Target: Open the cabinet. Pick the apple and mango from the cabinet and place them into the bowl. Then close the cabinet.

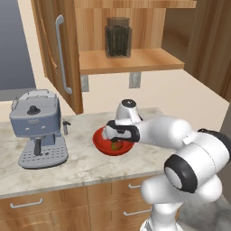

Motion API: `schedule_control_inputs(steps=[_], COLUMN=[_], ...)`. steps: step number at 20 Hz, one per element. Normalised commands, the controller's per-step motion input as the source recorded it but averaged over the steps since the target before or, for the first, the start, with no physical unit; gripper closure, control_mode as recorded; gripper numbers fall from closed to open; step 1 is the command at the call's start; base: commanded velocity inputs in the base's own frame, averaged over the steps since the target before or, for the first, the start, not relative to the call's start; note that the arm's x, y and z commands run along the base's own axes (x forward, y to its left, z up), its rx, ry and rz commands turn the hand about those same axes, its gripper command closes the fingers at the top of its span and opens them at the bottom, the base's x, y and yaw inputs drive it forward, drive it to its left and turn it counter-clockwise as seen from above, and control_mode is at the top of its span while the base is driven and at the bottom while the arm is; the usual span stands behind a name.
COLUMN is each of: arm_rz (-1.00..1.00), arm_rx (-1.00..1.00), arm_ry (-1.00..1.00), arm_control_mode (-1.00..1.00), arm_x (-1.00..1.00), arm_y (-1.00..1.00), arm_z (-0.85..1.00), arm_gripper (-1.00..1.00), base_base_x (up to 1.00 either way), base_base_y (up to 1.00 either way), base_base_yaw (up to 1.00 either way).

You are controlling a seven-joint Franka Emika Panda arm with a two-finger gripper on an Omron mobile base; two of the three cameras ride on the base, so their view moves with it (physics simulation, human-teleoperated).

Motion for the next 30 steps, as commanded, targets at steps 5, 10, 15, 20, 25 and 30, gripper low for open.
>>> schedule_control_inputs(steps=[5, 10, 15, 20, 25, 30], arm_rz=[0.0, 0.0, 0.0, 0.0, 0.0, 0.0], arm_rx=[0.0, 0.0, 0.05, 0.07, 0.06, 0.01], arm_ry=[0.0, 0.0, -0.03, -0.03, -0.05, -0.03], arm_control_mode=[-1.0, -1.0, -1.0, -1.0, -1.0, -1.0], arm_x=[-0.39, -0.57, -0.41, -0.24, -0.02, 0.0], arm_y=[-0.05, -0.01, 0.0, 0.0, 0.0, 0.03], arm_z=[0.65, 0.52, 0.57, 0.62, 0.55, 0.51], arm_gripper=[-1.0, -1.0, -1.0, -1.0, -1.0, -1.0], base_base_x=[0.0, 0.0, 0.0, 0.0, 0.0, 0.0], base_base_y=[0.0, 0.0, 0.0, 0.0, 0.0, 0.0], base_base_yaw=[0.0, 0.0, 0.0, 0.0, 0.0, 0.0])
